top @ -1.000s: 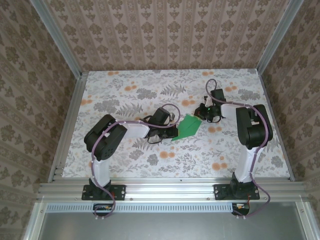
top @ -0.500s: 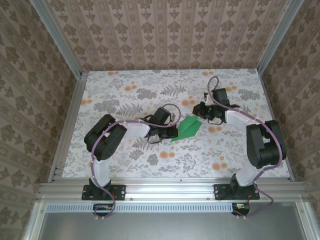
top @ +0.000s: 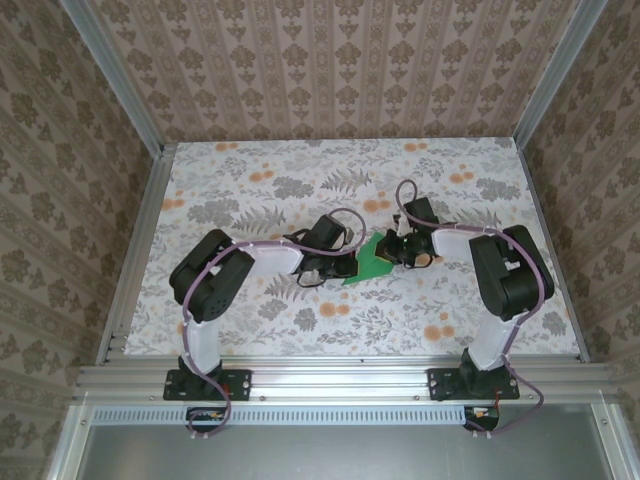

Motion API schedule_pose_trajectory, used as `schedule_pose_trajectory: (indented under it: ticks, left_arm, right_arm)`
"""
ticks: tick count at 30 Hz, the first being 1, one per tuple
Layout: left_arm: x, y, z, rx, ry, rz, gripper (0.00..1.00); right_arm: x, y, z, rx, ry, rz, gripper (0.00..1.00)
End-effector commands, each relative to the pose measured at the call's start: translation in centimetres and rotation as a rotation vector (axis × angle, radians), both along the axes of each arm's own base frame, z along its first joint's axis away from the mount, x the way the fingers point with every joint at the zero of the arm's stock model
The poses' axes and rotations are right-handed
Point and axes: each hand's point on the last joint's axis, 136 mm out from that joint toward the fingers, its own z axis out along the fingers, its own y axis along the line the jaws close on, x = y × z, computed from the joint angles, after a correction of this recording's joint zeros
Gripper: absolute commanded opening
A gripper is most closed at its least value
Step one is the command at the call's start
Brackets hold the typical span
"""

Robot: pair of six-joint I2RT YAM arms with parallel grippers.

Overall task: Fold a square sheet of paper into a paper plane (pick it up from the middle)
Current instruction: Fourth fold the wing at the center of the table.

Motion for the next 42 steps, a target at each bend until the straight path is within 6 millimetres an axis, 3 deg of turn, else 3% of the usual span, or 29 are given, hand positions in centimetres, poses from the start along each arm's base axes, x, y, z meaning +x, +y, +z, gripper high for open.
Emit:
schedule_pose_trajectory:
  ticks: [1, 15, 24, 27, 32, 37, 42]
  left_arm:
    - [-3.7, 4.1, -4.8, 0.213, 0.119, -0.025, 0.00]
    - [-4.3, 4.1, -4.9, 0.208, 0.115, -0.066, 0.00]
    - [-4.4, 3.8, -4.5, 0.196, 0.104, -0.081, 0.00]
    - [-4.2, 3.6, -4.2, 0.187, 0.100, -0.079, 0.00]
    - [-3.7, 2.8, -3.4, 0.160, 0.091, -0.067, 0.00]
    - [-3.4, 2.6, -3.3, 0.150, 0.091, -0.061, 0.00]
    - [-3.3, 2.5, -2.9, 0.140, 0.090, -0.057, 0.00]
  right_arm:
    - [1.0, -2.2, -1.1, -0.054, 0.020, -0.085, 0.11]
    - [5.0, -7.3, -1.5, -0.074, 0.002, -0.280, 0.12]
    - [7.4, -9.4, 1.9, -0.160, -0.076, -0.318, 0.12]
    - [6.9, -7.8, 4.2, -0.084, -0.129, -0.266, 0.12]
    - [2.9, -3.5, 6.5, 0.021, -0.155, -0.162, 0.12]
    - [-0.6, 0.6, 3.8, 0.091, -0.047, -0.093, 0.12]
    - [-0.9, 2.7, 0.5, 0.166, 0.051, -0.076, 0.10]
